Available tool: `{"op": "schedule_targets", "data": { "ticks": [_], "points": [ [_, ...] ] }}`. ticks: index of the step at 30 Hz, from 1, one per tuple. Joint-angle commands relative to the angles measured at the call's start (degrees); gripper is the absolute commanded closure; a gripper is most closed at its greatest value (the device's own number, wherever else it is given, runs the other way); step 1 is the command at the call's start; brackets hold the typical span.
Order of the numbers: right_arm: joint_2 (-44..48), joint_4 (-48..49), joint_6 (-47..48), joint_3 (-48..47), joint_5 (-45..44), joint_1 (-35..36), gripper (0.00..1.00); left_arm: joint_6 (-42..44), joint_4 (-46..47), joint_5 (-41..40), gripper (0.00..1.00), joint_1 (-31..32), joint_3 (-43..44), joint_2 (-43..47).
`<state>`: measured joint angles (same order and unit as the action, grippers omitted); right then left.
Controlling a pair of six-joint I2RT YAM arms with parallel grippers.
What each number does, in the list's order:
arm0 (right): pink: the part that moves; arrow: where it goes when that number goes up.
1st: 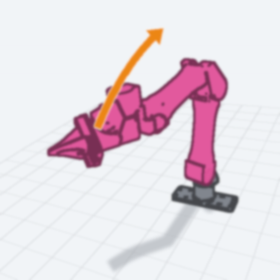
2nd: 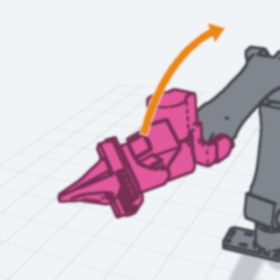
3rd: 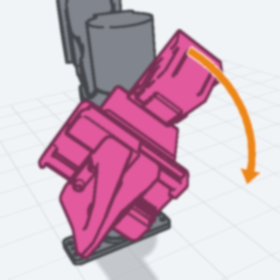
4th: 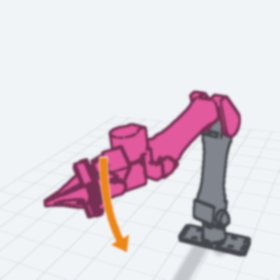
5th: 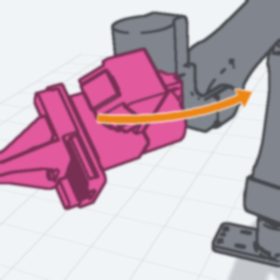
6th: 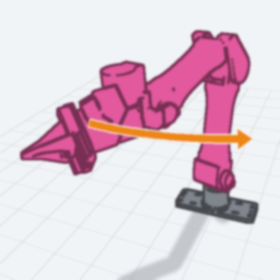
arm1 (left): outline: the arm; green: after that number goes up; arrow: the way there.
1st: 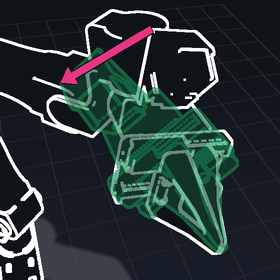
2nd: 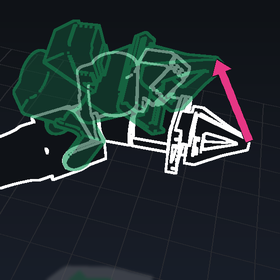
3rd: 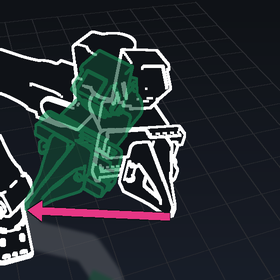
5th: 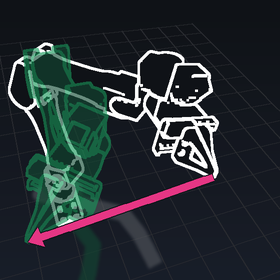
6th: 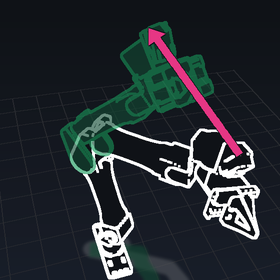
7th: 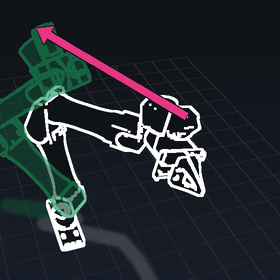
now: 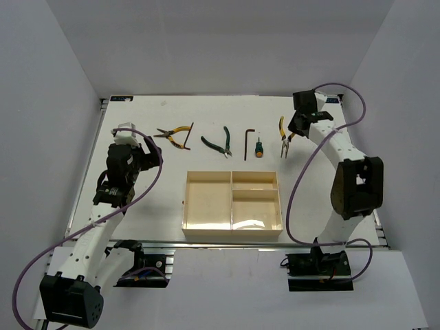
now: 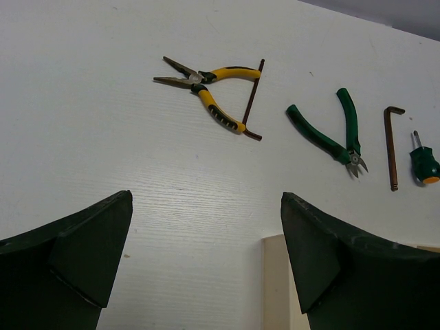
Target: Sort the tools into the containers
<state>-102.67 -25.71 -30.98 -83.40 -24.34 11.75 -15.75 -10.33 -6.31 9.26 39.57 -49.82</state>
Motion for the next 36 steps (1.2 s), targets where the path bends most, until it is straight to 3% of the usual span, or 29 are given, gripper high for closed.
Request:
{"op": "schedule_targets", "data": {
  "ticks": [1, 8, 13, 28, 36],
  "points": [
    [7.5, 3.6, 0.3, 2.4, 3.0, 0.3, 1.00, -0.4, -0.2, 0.9, 0.02, 0.3, 2.2, 0.2],
    [18.3, 6.3, -0.4, 9.1, 13.1, 2.9, 1.00, -0.6, -0.3, 0.6, 0.02, 0.3, 2.4, 0.4],
    [23.4, 8.4, -3.3, 14.3, 14.8, 8.0, 1.00, -0.7, -0.6, 0.6, 0.02, 0.3, 2.4, 0.2],
    [18.9, 9.6, -12.2, 14.3, 5.6, 29.5, 1.00, -1.0, -0.8, -0.6, 0.02, 0.3, 2.5, 0.3],
    [15.3, 10.5, -16.4, 15.9, 2.5, 37.4, 1.00, -1.1, -0.8, -0.5, 0.02, 0.3, 2.5, 0.4]
  ]
}}
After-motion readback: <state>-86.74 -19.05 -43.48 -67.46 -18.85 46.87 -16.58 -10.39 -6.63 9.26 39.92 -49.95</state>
